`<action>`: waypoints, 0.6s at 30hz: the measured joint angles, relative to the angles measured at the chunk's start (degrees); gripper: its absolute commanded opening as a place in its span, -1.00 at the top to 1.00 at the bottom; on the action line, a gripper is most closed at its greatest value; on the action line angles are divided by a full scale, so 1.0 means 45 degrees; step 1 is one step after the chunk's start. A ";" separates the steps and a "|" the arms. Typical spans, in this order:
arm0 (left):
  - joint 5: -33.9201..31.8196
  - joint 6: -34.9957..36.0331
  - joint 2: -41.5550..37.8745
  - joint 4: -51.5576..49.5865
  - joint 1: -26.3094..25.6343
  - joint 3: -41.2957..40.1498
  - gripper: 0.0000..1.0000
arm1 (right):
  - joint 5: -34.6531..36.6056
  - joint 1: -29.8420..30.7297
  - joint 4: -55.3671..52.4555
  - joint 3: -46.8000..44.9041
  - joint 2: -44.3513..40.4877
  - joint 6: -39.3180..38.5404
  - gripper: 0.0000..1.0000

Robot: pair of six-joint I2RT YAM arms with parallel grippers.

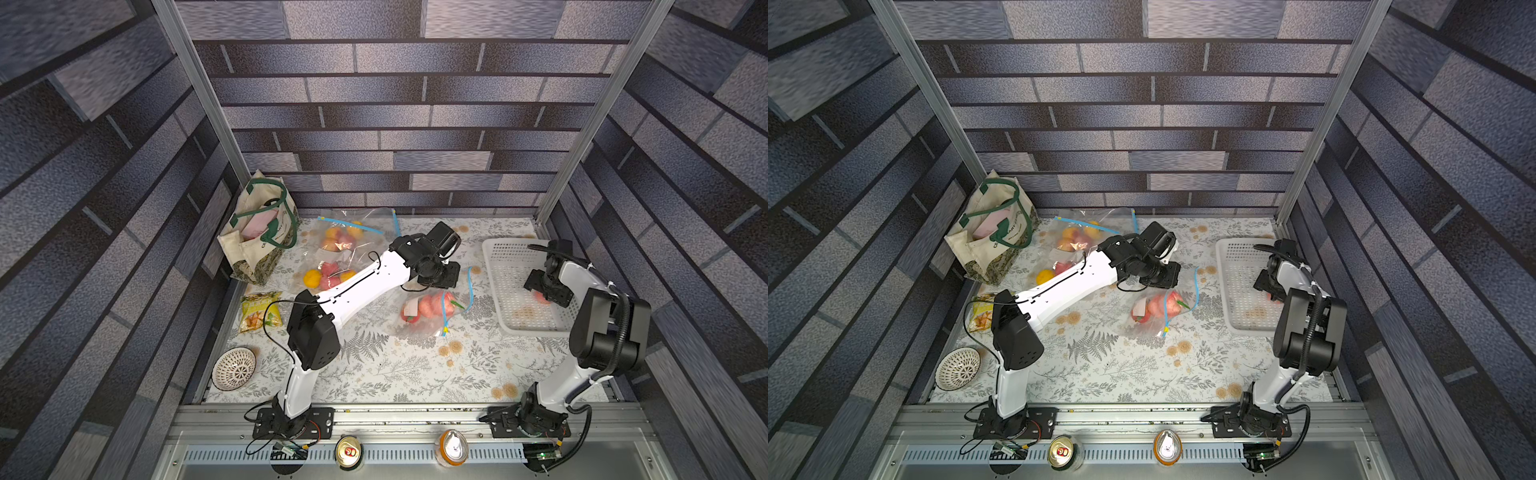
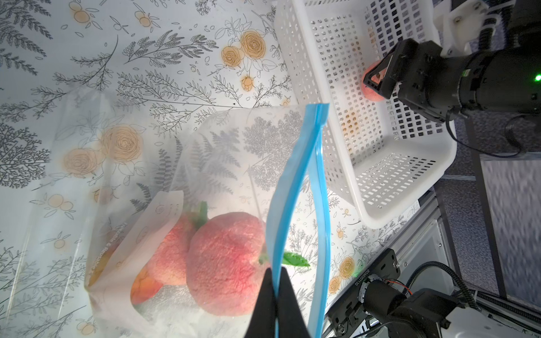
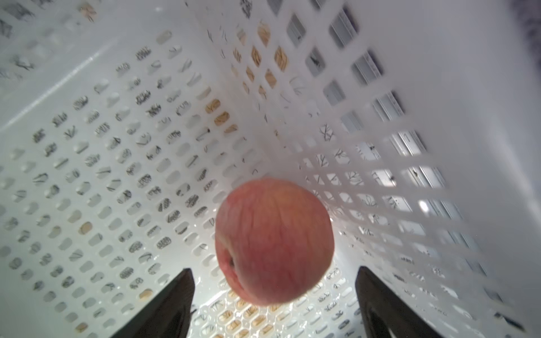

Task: Place the peach in a zip-top bag and seal the zipper
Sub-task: Pick up the peach from the basket.

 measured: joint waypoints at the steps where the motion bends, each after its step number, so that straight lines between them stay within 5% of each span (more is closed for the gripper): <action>1: 0.0000 0.0000 0.0083 -0.0015 0.0010 0.0049 1.00 | 0.0000 0.0000 0.0073 0.0121 0.0126 -0.0029 -0.74; 18: 0.0005 0.0005 0.0544 -0.0325 0.0141 0.0646 1.00 | -0.0019 0.0000 0.0097 0.0792 0.1073 -0.0087 -0.38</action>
